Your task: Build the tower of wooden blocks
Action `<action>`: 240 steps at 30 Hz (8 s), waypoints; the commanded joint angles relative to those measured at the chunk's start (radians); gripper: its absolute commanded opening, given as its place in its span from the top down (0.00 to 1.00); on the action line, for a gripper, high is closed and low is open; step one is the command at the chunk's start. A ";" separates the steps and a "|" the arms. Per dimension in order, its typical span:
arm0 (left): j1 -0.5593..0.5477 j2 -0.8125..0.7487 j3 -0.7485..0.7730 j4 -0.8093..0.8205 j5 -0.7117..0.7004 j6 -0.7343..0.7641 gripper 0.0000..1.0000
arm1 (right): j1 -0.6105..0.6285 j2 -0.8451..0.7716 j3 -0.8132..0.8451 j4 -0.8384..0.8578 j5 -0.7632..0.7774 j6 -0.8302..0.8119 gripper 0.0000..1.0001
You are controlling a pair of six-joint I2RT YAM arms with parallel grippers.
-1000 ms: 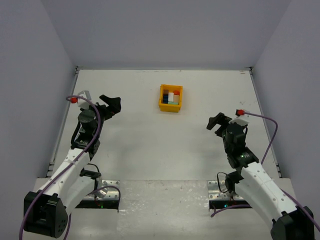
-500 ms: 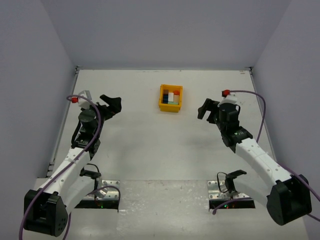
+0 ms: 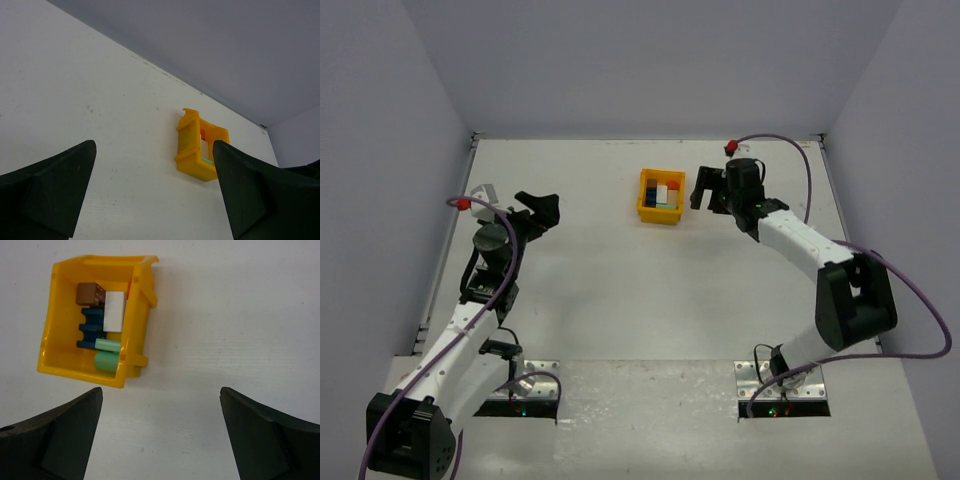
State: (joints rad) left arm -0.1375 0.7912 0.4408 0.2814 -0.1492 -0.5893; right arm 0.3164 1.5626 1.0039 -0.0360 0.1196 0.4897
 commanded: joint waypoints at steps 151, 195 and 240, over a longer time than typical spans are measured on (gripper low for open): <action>0.007 -0.017 0.045 -0.087 -0.043 -0.032 0.00 | 0.493 0.244 0.224 -0.804 1.198 -1.021 1.00; 0.006 0.057 0.045 -0.032 -0.026 -0.006 0.00 | -0.507 0.481 0.761 -0.245 0.003 -0.078 0.96; 0.002 0.318 0.173 -0.035 0.077 -0.036 0.00 | -0.130 -0.143 0.103 -0.051 0.017 -0.214 0.01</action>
State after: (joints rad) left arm -0.1375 1.0953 0.5590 0.2485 -0.1244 -0.6104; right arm 0.1353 1.4939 1.2319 -0.0806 0.0942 0.2569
